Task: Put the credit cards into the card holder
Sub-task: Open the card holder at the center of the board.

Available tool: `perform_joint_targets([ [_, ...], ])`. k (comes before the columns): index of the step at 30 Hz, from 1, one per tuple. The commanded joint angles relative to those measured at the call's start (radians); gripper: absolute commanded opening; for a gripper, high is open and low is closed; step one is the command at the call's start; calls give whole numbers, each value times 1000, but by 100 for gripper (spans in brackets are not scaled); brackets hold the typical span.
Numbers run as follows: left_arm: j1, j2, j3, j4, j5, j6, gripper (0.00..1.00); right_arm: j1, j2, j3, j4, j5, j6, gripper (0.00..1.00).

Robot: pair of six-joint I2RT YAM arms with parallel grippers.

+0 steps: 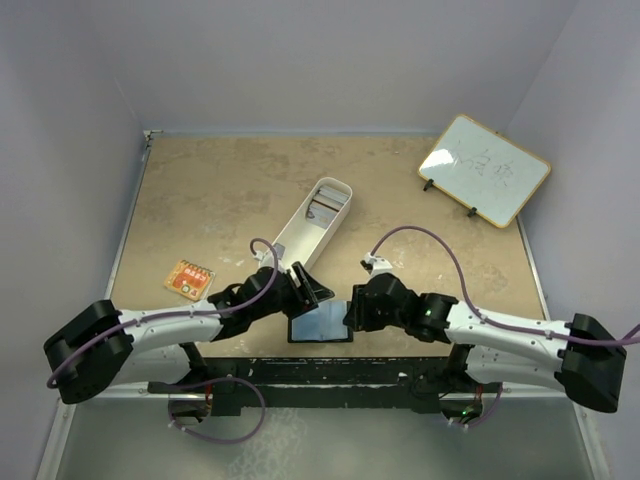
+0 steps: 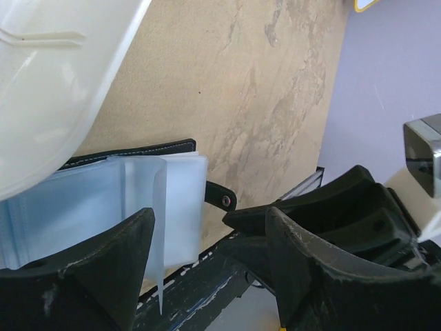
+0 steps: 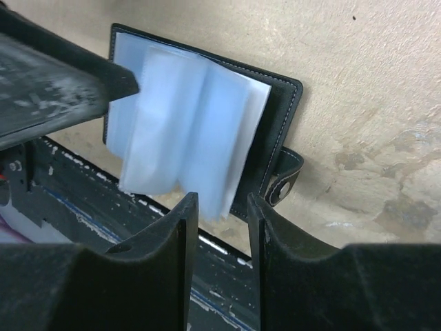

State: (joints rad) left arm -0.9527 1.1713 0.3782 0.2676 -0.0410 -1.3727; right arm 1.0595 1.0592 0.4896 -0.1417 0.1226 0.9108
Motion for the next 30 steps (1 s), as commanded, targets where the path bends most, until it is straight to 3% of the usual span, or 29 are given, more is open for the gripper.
perform_joint_targets([
  [1, -10, 31, 34, 99, 26, -26, 63, 3, -77, 45, -73, 23, -44, 38],
  [8, -17, 101, 63, 148, 48, -32, 63, 5, -135, 2, 66, -94, -10, 39],
  [16, -18, 134, 107, 128, 36, 1, 63, 20, -79, -1, 163, -127, 29, 39],
  [30, -23, 177, 143, 137, 33, 13, 63, 43, -71, 57, 126, -78, 15, 38],
])
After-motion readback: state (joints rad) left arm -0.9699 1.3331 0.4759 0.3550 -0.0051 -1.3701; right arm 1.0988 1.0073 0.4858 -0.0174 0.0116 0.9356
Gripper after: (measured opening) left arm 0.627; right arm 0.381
